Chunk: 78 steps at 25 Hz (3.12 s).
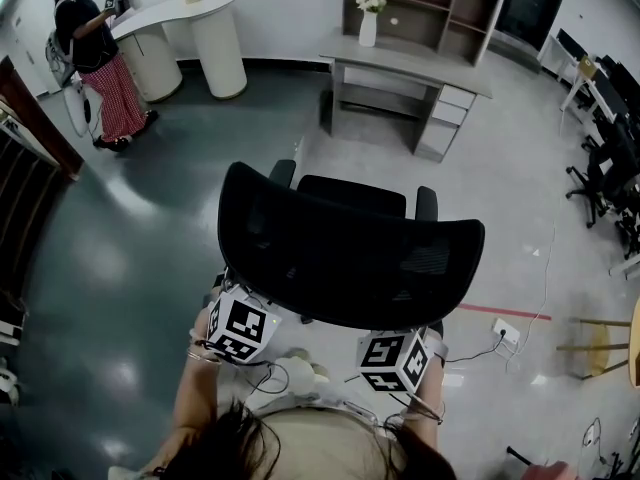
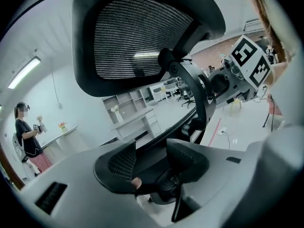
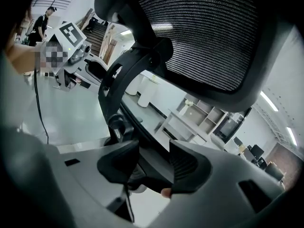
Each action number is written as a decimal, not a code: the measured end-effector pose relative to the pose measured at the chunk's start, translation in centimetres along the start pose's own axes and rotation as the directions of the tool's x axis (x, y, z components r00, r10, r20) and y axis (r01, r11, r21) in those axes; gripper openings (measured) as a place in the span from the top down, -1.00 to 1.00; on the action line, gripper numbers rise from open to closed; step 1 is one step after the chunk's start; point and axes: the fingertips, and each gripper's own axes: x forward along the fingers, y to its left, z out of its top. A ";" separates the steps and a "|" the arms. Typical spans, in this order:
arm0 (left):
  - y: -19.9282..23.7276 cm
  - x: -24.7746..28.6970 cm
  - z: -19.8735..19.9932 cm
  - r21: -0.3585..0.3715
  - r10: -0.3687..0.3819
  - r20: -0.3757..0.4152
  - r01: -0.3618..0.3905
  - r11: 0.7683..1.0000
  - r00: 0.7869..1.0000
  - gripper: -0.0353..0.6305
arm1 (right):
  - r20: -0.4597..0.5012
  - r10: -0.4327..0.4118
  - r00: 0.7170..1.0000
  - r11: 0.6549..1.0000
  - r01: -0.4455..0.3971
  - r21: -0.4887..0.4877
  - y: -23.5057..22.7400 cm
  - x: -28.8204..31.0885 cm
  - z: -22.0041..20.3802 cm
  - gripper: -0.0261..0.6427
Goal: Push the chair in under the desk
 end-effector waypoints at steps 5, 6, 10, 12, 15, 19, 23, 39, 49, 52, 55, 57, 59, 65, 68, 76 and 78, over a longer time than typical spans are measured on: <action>1.0 1.4 0.2 0.017 -0.012 0.000 0.012 1.000 1.000 0.30 | -0.012 -0.008 1.000 1.000 0.008 0.007 -0.7 1.4 0.4 0.30; 1.2 1.7 0.2 0.017 -0.014 0.001 0.014 1.000 1.000 0.30 | -0.015 -0.009 1.000 1.000 0.009 0.010 -0.8 1.6 0.5 0.30; 1.9 2.5 0.4 0.017 -0.019 -0.002 0.019 1.000 1.000 0.30 | -0.029 -0.013 1.000 1.000 0.014 0.019 -1.2 2.5 0.8 0.30; 2.2 3.1 0.5 0.017 -0.024 -0.002 0.024 1.000 1.000 0.30 | -0.036 -0.013 0.999 1.000 0.013 0.022 -1.6 3.0 0.9 0.30; 2.6 3.8 0.8 0.019 -0.030 -0.003 0.030 0.999 1.000 0.30 | -0.047 -0.012 0.999 0.999 0.014 0.032 -2.1 3.7 1.1 0.30; 3.1 4.6 0.6 0.038 -0.029 -0.005 0.029 0.999 1.000 0.30 | -0.052 -0.021 0.998 0.999 0.023 0.042 -2.4 4.3 1.2 0.30; 3.8 5.3 0.6 0.031 -0.036 -0.014 0.036 0.999 0.999 0.30 | -0.064 -0.022 0.998 0.998 0.025 0.049 -2.6 5.0 1.6 0.30; 6.1 7.7 1.4 0.065 -0.075 0.000 0.075 0.995 0.997 0.30 | -0.095 -0.054 0.994 0.995 0.061 0.078 -3.6 7.5 2.4 0.30; 7.7 10.1 1.7 0.083 -0.090 0.016 0.089 0.993 0.996 0.30 | -0.080 -0.072 0.994 0.993 0.079 0.089 -4.7 9.5 3.6 0.30; 8.3 10.8 2.1 0.082 -0.090 0.018 0.088 0.993 0.996 0.30 | -0.078 -0.072 0.994 0.993 0.079 0.088 -5.3 10.3 4.0 0.30; 8.7 11.7 2.5 0.081 -0.089 0.017 0.087 0.993 0.996 0.30 | -0.076 -0.075 0.994 0.993 0.082 0.086 -6.1 11.1 4.1 0.30; 9.1 12.5 2.5 0.083 -0.083 0.024 0.081 0.993 0.996 0.30 | -0.077 -0.072 0.994 0.993 0.078 0.085 -6.6 11.7 4.2 0.30; 9.3 13.2 2.7 0.084 -0.083 0.025 0.081 0.993 0.996 0.30 | -0.081 -0.067 0.994 0.994 0.074 0.086 -7.0 12.3 4.2 0.30; 10.3 15.2 3.5 0.082 -0.088 0.022 0.086 0.993 0.996 0.30 | -0.079 -0.065 0.995 0.994 0.071 0.082 -8.5 14.0 4.6 0.30; 10.6 16.1 3.9 0.078 -0.085 0.019 0.084 0.993 0.996 0.30 | -0.073 -0.067 0.995 0.994 0.072 0.079 -9.3 14.8 4.7 0.30; 10.7 19.2 4.8 0.060 -0.063 0.022 0.061 0.996 0.998 0.30 | -0.063 -0.057 0.996 0.996 0.061 0.067 -12.0 17.2 4.2 0.30; 10.9 19.8 5.1 0.060 -0.057 0.024 0.055 0.997 0.998 0.30 | -0.057 -0.054 0.997 0.996 0.057 0.064 -12.6 17.7 4.2 0.30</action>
